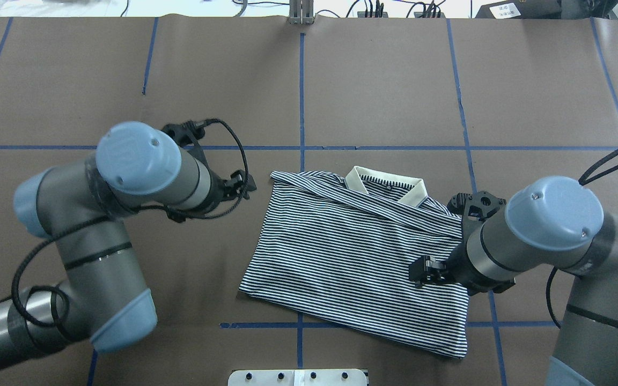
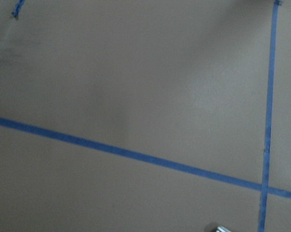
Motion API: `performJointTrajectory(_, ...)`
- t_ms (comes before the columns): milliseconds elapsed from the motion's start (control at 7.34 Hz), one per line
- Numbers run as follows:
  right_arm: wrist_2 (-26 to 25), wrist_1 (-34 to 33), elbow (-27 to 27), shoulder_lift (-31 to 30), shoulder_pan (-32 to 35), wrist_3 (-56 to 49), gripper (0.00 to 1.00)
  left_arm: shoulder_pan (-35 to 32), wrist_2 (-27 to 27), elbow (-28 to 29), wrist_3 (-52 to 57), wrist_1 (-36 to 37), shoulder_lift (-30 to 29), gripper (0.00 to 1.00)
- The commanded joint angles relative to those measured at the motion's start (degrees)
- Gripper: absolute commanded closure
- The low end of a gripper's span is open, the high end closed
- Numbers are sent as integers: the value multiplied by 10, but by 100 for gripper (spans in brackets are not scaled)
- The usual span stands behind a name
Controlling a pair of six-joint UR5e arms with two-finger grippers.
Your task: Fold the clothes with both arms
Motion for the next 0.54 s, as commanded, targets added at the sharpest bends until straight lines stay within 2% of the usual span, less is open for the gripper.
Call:
performJointTrajectory(0,-6,-1,-5,55,44,0,0,97,33,12,-112,5,1,1)
performJointTrajectory(409,-15,-1,-8,63,48,4,0,100,41,46,-121,-21,-3,9)
